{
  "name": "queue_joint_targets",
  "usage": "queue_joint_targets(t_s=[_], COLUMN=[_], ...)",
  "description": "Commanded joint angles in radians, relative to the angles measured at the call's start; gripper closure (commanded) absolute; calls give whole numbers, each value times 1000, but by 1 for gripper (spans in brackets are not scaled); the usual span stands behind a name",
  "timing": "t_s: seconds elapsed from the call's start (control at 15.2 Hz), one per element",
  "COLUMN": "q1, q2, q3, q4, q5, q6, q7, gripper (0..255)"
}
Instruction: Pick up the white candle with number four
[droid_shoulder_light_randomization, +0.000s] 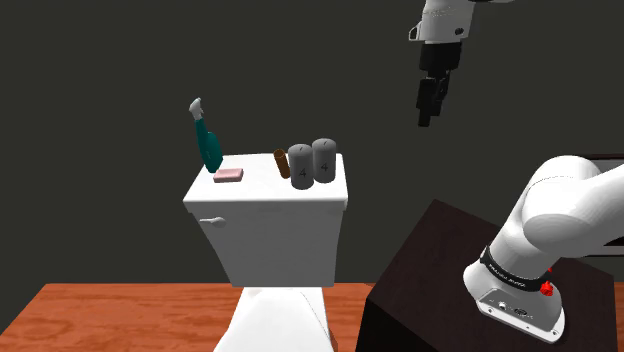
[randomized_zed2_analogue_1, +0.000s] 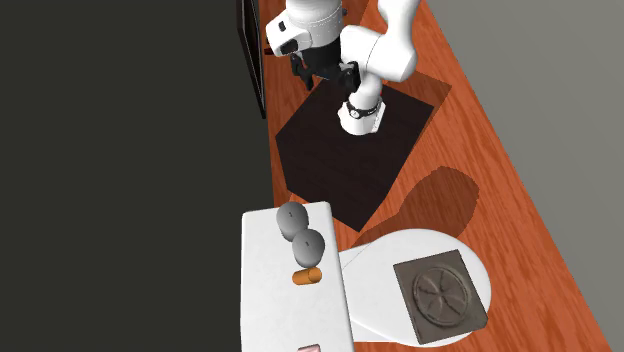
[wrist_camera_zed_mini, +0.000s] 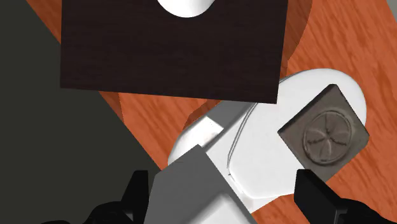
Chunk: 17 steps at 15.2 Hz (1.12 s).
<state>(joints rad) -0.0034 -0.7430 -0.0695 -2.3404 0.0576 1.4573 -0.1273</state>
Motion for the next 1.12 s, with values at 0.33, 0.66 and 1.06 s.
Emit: queue_joint_targets(t_s=[0.33,0.66,1.06], q1=[-4,-18,-53], q2=[76,199,395], q3=[121,235,360], q4=[-21,5,97], q5=[49,60,5], q6=[158,310,461], q7=[194,389,638], gripper=[0,0,0])
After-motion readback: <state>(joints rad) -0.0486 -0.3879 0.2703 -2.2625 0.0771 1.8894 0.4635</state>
